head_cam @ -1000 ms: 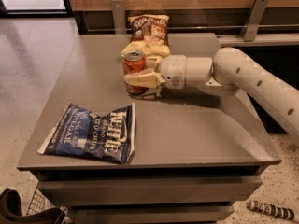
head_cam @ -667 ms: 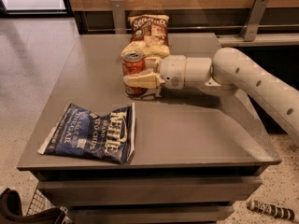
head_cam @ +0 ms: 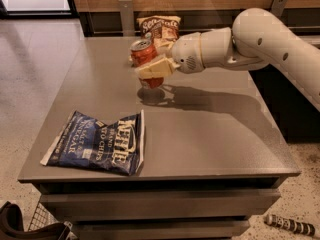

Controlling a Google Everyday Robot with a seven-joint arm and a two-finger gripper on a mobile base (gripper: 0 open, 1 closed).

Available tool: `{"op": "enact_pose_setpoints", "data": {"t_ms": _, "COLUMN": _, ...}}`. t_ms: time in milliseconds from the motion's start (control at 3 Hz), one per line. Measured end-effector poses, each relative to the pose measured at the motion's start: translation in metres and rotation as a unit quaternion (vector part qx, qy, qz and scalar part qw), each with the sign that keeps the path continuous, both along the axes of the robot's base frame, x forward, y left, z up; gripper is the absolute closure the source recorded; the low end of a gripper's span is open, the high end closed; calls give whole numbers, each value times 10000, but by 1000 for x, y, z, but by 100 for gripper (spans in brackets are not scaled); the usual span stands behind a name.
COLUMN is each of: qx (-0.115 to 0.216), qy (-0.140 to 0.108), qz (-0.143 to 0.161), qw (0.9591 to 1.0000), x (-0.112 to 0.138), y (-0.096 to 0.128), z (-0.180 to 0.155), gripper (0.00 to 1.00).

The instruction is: Knock coke can over

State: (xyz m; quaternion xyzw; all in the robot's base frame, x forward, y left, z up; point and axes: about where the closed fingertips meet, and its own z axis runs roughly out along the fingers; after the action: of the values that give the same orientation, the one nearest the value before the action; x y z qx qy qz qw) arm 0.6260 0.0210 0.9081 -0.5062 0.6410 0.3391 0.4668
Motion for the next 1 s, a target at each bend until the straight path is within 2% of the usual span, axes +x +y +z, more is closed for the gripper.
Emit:
{"op": "enact_pose_setpoints", "data": {"t_ms": 333, "qx": -834, "qy": 216, "qz": -141, "qw": 9962, "x": 3, "y": -8, "z": 15, "gripper": 100}}
{"op": "enact_pose_setpoints", "data": {"t_ms": 667, "qx": -1643, "qy": 516, "qz": -306, "qw": 9846, "x": 2, "y": -16, "z": 15, "gripper": 100}}
{"op": "enact_pose_setpoints", "data": {"t_ms": 1000, "qx": -2187, "qy": 700, "qz": -402, "qw": 9724, "x": -4, "y": -20, "z": 6, "gripper": 100}}
